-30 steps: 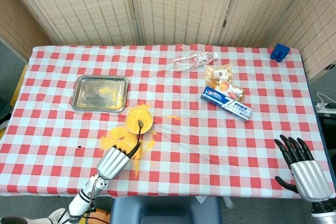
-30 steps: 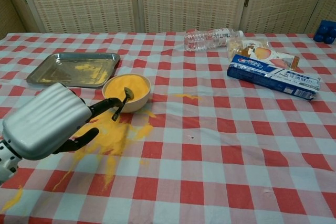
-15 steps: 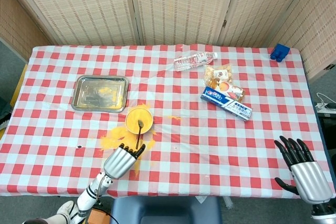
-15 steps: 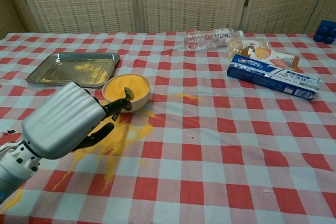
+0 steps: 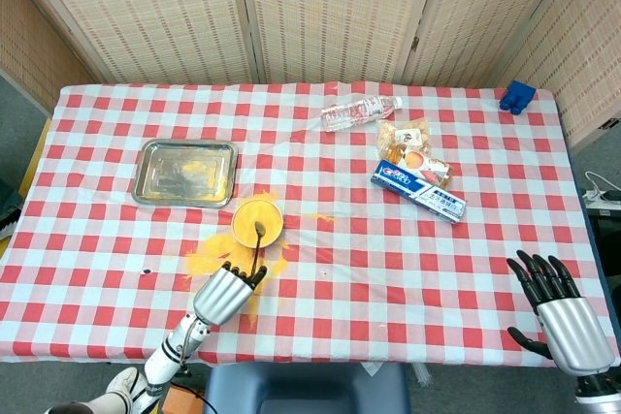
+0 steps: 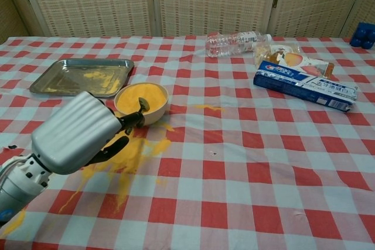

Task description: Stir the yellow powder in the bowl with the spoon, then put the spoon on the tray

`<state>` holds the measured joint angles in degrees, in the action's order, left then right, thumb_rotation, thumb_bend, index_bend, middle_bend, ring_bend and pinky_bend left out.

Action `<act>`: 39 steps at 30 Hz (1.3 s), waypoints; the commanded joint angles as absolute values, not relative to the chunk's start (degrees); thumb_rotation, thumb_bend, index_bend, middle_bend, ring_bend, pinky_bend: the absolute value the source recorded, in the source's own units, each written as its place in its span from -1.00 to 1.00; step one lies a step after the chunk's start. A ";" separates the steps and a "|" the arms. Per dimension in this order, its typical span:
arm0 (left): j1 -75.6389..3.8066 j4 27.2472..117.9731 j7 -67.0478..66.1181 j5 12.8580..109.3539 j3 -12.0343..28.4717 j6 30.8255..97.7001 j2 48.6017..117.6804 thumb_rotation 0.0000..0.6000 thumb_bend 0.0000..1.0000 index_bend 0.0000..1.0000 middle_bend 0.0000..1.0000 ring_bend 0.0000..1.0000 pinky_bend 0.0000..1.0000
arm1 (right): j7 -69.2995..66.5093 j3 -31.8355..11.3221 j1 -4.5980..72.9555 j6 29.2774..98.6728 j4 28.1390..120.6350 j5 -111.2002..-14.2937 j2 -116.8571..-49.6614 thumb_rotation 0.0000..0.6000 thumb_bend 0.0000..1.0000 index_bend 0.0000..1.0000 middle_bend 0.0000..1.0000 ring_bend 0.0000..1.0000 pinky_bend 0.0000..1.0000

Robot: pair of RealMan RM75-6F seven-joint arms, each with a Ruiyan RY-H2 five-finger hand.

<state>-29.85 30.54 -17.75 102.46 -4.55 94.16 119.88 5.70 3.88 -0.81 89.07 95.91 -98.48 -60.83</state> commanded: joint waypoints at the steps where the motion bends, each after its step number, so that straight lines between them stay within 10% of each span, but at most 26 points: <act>1: -30.04 30.32 -17.62 102.34 -4.35 94.05 119.98 1.00 -0.10 -0.07 1.00 1.00 1.00 | 5.68 3.85 -0.80 89.03 95.91 -98.42 -60.81 1.00 -0.91 -1.00 -1.00 -1.00 -1.00; 39: -30.31 31.57 -18.51 102.56 -4.12 94.28 119.00 1.00 -0.11 0.03 1.00 1.00 1.00 | 6.43 3.62 -0.69 88.32 96.13 -97.81 -60.89 1.00 -0.91 -1.00 -1.00 -1.00 -1.00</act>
